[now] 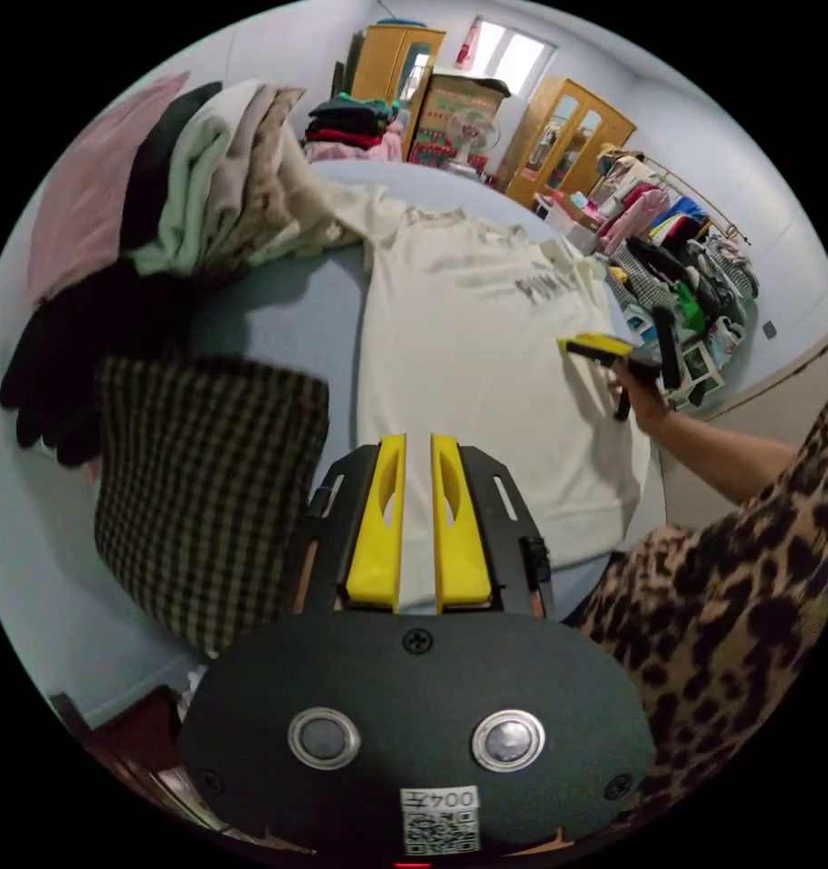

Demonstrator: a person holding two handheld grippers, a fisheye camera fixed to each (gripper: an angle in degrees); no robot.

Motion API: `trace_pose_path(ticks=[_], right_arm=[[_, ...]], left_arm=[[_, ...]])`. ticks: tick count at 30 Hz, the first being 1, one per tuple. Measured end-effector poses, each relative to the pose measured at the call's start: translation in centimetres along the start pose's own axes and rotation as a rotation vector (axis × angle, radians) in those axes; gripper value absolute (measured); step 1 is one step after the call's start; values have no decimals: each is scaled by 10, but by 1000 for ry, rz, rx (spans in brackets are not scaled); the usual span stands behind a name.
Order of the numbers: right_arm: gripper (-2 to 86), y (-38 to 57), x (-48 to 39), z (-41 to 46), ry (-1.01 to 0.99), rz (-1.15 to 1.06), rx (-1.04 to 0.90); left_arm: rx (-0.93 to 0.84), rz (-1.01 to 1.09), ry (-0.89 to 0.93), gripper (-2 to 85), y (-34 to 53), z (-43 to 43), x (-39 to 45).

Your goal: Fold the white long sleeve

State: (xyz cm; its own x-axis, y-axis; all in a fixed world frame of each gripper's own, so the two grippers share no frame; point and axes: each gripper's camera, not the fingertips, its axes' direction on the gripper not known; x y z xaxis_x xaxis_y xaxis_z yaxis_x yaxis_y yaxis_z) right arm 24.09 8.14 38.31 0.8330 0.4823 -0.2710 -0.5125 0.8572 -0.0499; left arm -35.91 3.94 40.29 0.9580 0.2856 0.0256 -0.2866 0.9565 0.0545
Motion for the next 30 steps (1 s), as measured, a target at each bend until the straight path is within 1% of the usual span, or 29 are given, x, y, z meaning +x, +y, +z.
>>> trace_pose_path(ticks=[2,4,5,7,13,16,19,23,25,30], right_arm=[[150,-2,-4,2,9,0,2],[145,-5,-10,4,22,-7,5],[144,-5,-11,5,23,-8,6],[140,-8,-14,7,17,-11,5],[138,-15,-18,12,6,-6,1],[139,-17,-23,14,19,-21,5],[138,-19,-26,15,25,-23,7],[138,-23,-23,18,-12,-14,0],[138,-25,-27,19,8,-23,3],[140,-28,-26,21,5,-6,0]], left_arm=[[22,67,13,34,-45,19,10],[-9,164,46,36,-110,54,26],[-18,186,46,34,-126,64,30],[-19,257,-8,30,-183,98,48],[25,277,-72,31,-298,157,70],[39,302,-107,33,-340,179,77],[-6,345,-143,40,-375,207,83],[-38,383,-224,59,-404,239,86],[-99,407,-246,78,-418,266,84],[-145,399,-245,98,-443,302,75]])
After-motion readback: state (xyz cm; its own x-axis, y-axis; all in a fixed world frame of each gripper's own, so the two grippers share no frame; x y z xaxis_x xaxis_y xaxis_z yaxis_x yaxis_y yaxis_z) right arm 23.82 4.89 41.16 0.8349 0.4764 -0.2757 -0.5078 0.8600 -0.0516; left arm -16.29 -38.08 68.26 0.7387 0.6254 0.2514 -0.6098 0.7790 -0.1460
